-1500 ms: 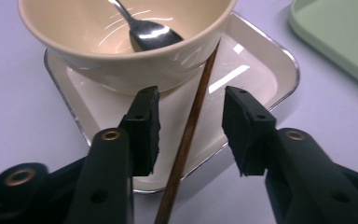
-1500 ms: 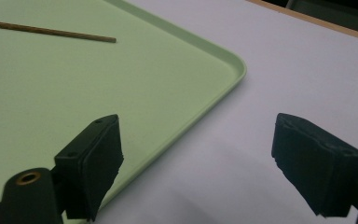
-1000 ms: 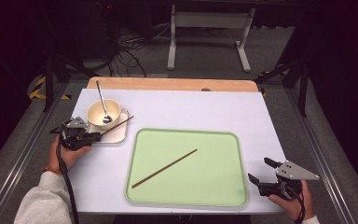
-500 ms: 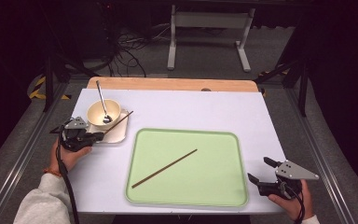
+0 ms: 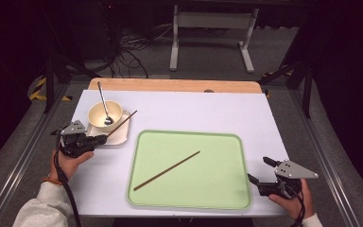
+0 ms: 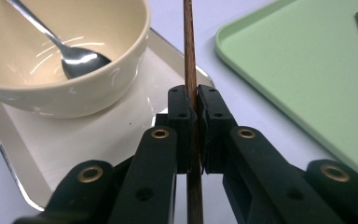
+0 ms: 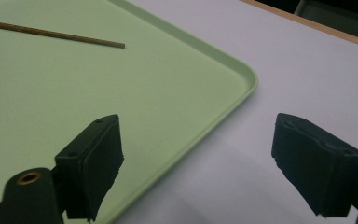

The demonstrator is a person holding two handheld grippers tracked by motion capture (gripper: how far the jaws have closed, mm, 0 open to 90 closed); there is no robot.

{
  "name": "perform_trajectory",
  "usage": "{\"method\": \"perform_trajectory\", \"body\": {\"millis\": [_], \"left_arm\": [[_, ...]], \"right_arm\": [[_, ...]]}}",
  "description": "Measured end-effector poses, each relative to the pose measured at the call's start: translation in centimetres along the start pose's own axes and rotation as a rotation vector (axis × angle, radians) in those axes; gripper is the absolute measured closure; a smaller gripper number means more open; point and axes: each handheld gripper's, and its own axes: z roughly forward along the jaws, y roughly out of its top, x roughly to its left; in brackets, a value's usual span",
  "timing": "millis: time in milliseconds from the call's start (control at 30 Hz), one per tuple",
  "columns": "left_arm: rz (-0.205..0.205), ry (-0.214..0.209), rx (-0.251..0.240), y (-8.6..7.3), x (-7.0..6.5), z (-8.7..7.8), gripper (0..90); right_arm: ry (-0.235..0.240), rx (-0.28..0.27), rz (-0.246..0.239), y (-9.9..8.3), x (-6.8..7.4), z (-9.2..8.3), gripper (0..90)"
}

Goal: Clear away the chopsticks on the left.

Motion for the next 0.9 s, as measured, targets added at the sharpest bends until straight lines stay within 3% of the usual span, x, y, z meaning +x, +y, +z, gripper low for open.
{"method": "perform_trajectory", "body": {"millis": [200, 633, 800, 900], "left_arm": [[0.015, -0.018, -0.031, 0.5, -1.5, -0.2, 85.4], [0.069, -0.102, -0.020, 2.3, -6.1, 2.2, 85.4], [0.081, -0.167, -0.008, 3.0, -8.9, 3.8, 85.3], [0.094, -0.184, 0.011, 3.3, -10.3, 4.7, 85.3]], "right_arm": [[0.006, -0.002, -0.004, 0.2, 0.0, 0.3, 16.5], [0.003, -0.004, -0.004, 0.2, 0.0, 0.2, 16.6], [0.001, -0.004, -0.005, 0.2, 0.0, 0.2, 16.6], [0.002, -0.004, -0.003, 0.2, 0.0, 0.2, 16.7]]}}
